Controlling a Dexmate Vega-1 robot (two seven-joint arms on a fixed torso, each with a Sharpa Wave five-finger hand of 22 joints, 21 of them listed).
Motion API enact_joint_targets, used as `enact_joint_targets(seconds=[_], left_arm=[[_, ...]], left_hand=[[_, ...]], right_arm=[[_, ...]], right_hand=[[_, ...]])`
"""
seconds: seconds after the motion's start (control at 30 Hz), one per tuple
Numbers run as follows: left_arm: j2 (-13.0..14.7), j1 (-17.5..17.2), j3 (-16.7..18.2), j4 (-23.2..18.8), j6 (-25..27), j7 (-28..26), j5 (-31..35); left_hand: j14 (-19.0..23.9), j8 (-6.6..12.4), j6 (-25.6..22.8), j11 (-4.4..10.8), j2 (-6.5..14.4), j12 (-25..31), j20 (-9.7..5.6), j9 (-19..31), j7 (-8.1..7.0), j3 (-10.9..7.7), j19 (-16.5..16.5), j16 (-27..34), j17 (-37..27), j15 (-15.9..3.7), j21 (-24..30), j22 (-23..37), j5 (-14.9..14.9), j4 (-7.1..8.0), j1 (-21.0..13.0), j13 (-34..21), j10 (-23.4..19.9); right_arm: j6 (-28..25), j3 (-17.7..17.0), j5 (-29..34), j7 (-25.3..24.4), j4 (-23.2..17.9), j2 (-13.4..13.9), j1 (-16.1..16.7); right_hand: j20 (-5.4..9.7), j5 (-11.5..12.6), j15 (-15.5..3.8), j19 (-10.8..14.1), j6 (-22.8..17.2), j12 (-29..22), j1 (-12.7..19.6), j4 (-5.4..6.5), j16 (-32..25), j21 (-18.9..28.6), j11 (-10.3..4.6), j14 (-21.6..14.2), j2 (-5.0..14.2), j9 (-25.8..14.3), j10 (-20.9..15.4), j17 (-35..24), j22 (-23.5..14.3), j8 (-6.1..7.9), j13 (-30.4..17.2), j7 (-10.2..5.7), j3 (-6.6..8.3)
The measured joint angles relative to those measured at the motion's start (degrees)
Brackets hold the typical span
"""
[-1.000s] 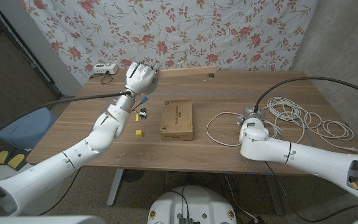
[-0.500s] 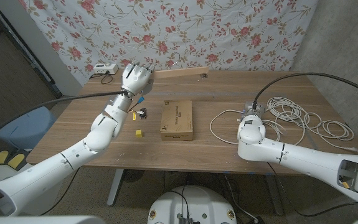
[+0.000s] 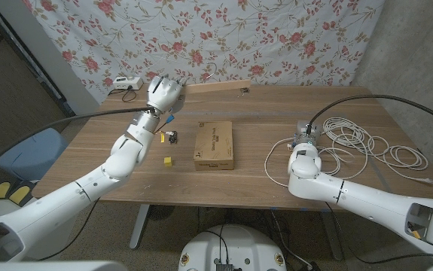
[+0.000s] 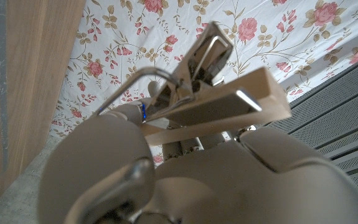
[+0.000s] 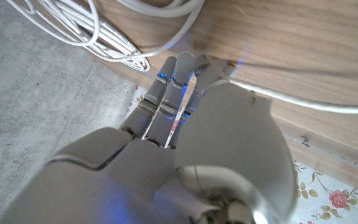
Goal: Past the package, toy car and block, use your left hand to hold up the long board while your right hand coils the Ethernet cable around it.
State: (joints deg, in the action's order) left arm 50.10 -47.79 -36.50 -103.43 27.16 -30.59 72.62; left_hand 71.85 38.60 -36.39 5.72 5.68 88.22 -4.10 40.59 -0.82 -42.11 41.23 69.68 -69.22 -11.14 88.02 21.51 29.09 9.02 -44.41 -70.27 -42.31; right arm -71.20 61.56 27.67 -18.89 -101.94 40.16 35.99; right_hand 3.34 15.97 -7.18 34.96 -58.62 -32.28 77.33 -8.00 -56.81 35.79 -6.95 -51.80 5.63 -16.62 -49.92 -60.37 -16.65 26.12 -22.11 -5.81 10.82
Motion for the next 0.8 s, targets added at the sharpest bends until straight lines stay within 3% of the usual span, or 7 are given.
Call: enact_joint_targets(seconds=[0.07, 0.1, 0.27, 0.3, 0.57, 0.6, 0.8], left_arm=[[-0.1, 0.3, -0.2, 0.2, 0.0, 0.0, 0.0], [-0.2, 0.5, -0.4, 0.3, -0.5, 0.1, -0.1], [-0.6, 1.2, -1.0, 0.8, -0.8, 0.2, -0.1], [-0.7, 1.4, -1.1, 0.9, -1.1, 0.2, -0.2], [-1.5, 2.5, -2.1, 1.6, -1.4, 0.2, -0.3], [-1.6, 2.6, -2.3, 1.7, -2.0, 0.3, -0.5], [-2.2, 3.3, -3.0, 2.2, -2.8, 0.4, -0.8]], left_hand=[[0.0, 0.0, 0.0, 0.0, 0.0, 0.0, 0.0, 0.0, 0.0, 0.0, 0.0, 0.0, -0.1, 0.0, 0.0, -0.2, 0.0, 0.0, 0.0, 0.0, 0.0], [0.0, 0.26, 0.0, 0.0, 0.0, 0.0, 0.0, -0.2, 0.0, 0.0, 0.0, 0.0, -0.2, 0.0, 0.3, -0.2, 0.0, 0.0, 0.0, 0.0, 0.0], [0.0, 0.4, 0.0, 0.0, 0.0, 0.0, 0.0, -0.3, 0.0, 0.0, 0.0, 0.0, -0.1, 0.0, 0.4, -0.2, 0.0, 0.0, 0.0, 0.0, 0.0], [0.0, 0.4, 0.0, 0.0, 0.0, 0.0, 0.0, -0.3, 0.0, 0.0, 0.0, 0.0, -0.1, 0.0, 0.4, -0.1, 0.0, 0.0, 0.0, 0.0, 0.0], [0.0, 0.78, 0.0, 0.0, 0.0, 0.0, 0.0, -0.3, 0.0, 0.0, 0.0, 0.0, 0.2, 0.0, 0.4, -0.3, -0.3, 0.0, 0.0, 0.1, 0.0], [0.0, 0.83, 0.0, 0.0, 0.0, 0.0, 0.0, -0.5, 0.0, 0.0, 0.0, 0.0, 0.2, 0.0, 0.4, -0.3, -0.3, 0.0, 0.0, -0.1, 0.0], [0.0, 0.99, 0.0, 0.0, -0.2, 0.0, 0.0, -0.5, 0.0, 0.0, 0.0, 0.0, 0.0, 0.0, 0.4, -0.3, -0.3, 0.0, 0.2, -0.2, 0.0]], right_arm=[[1.7, 0.0, 0.0, -3.1, 0.0, 0.0, 0.0], [2.5, -5.0, -0.1, -4.6, 1.0, -1.7, 4.6], [8.0, -8.2, 0.1, -13.8, 2.0, -3.2, 7.7], [9.1, -11.2, 0.3, -16.0, 2.9, -4.7, 10.0], [18.8, -14.0, 1.5, -31.3, 3.8, -6.2, 12.1], [20.3, -18.8, 2.0, -33.0, 5.3, -9.1, 15.2], [26.9, -24.2, 5.0, -39.2, 5.4, -11.8, 18.3]], right_hand=[[0.0, 0.0, 0.2, 0.0, -0.1, 0.0, 0.1, -0.13, 0.4, 0.3, 0.0, -0.2, 0.04, -0.3, 0.0, 0.0, -0.2, 0.02, 0.0, 0.06, -0.14], [0.0, 0.0, 0.06, 0.0, -0.1, 0.0, 0.1, -0.04, 0.5, 0.6, 0.0, -0.3, 0.0, -0.5, 0.0, 0.0, -0.3, 0.03, 0.0, 0.06, -0.28], [0.0, 0.0, 0.1, 0.0, 0.1, 0.0, 0.1, 0.12, 1.3, 1.4, 0.0, -0.7, 0.0, -1.1, 0.0, -0.2, -0.3, 0.21, 0.0, 0.43, -0.44], [0.0, 0.0, 0.05, 0.0, 0.1, 0.0, 0.1, 0.24, 1.4, 1.5, 0.0, -0.8, -0.01, -1.2, 0.0, -0.3, -0.3, 0.38, 0.0, 0.43, -0.57], [0.01, 0.0, -0.21, -0.6, -0.3, 0.0, 0.1, 0.32, 2.8, 2.6, -0.23, -1.0, -0.01, -1.2, -0.4, -0.5, -0.5, 0.38, 0.0, 0.82, -1.11], [0.0, 0.1, -0.21, -0.6, -0.4, 0.0, 0.1, 0.35, 3.1, 2.6, -0.23, -1.0, -0.01, -1.2, -0.4, -0.5, -0.5, 0.38, 0.0, 0.85, -1.14], [-0.14, 0.4, -0.63, -0.7, -1.1, 0.0, 0.1, 1.37, 5.3, 4.8, -0.43, -2.7, -0.03, 0.1, -0.6, -0.5, -0.5, -0.52, 0.0, 2.39, -2.79]])
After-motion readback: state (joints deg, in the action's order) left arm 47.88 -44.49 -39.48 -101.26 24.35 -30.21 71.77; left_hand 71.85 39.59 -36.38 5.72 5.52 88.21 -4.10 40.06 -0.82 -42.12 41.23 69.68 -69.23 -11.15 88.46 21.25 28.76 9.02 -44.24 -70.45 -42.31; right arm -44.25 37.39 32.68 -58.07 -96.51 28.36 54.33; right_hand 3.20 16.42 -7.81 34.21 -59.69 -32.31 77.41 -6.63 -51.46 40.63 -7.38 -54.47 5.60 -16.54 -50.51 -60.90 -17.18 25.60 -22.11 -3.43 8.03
